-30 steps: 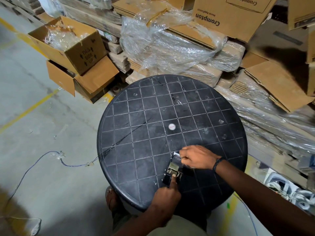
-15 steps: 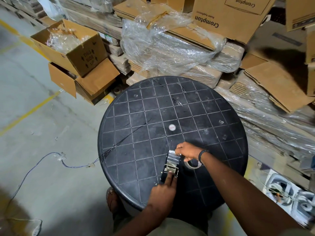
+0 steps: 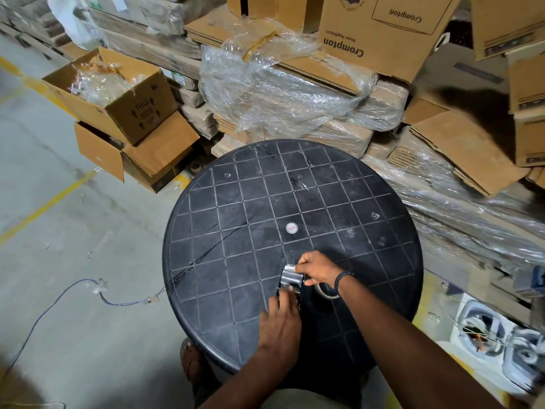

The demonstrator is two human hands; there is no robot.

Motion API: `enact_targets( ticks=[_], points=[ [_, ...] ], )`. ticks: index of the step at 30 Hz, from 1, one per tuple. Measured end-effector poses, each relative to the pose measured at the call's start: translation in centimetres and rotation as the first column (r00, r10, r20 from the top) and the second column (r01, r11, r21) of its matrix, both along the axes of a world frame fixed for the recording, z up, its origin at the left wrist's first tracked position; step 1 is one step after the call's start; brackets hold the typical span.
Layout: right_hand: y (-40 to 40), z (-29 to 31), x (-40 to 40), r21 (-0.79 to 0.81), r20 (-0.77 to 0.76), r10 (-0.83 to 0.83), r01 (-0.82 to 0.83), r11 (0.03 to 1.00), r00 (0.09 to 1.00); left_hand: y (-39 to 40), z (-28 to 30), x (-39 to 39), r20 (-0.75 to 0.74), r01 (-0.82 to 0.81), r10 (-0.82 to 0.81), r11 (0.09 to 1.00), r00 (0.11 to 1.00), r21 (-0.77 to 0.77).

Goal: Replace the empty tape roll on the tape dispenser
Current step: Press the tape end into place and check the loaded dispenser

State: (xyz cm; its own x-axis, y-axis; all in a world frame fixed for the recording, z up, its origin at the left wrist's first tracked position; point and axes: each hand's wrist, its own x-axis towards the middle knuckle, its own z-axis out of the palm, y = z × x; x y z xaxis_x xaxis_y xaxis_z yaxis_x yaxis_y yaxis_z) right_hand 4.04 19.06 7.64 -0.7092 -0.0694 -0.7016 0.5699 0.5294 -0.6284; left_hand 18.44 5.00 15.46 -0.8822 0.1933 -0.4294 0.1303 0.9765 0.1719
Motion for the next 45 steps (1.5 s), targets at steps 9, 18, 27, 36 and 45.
enact_targets(
  ticks=[9,18,27,36,45],
  points=[
    [-0.3,-0.3,0.3,0.111,-0.186,0.014,0.007,0.994,0.982,-1.0,-1.6,-0.4,-0.008,0.248,-0.249,0.968,0.969,-0.036],
    [0.3,-1.4,0.1,0.184,-0.221,0.023,0.019,0.983,0.975,-0.1,-1.4,-3.7,0.186,0.351,-0.326,0.929,0.927,-0.120],
    [0.5,-3.0,0.8,0.113,-0.236,-0.010,0.037,0.993,0.972,1.0,-2.3,-1.2,0.237,0.206,-0.184,0.976,0.954,-0.073],
    [1.8,-4.6,5.1,-0.039,-0.045,-0.584,0.582,0.812,0.811,-1.8,-3.0,-2.5,0.268,0.029,-0.062,0.992,0.961,0.125],
    [-4.6,1.4,12.4,-0.484,0.675,-0.040,0.483,0.730,0.737,-4.8,-1.5,-6.3,0.554,-0.529,0.230,0.705,0.800,0.472]
  ],
)
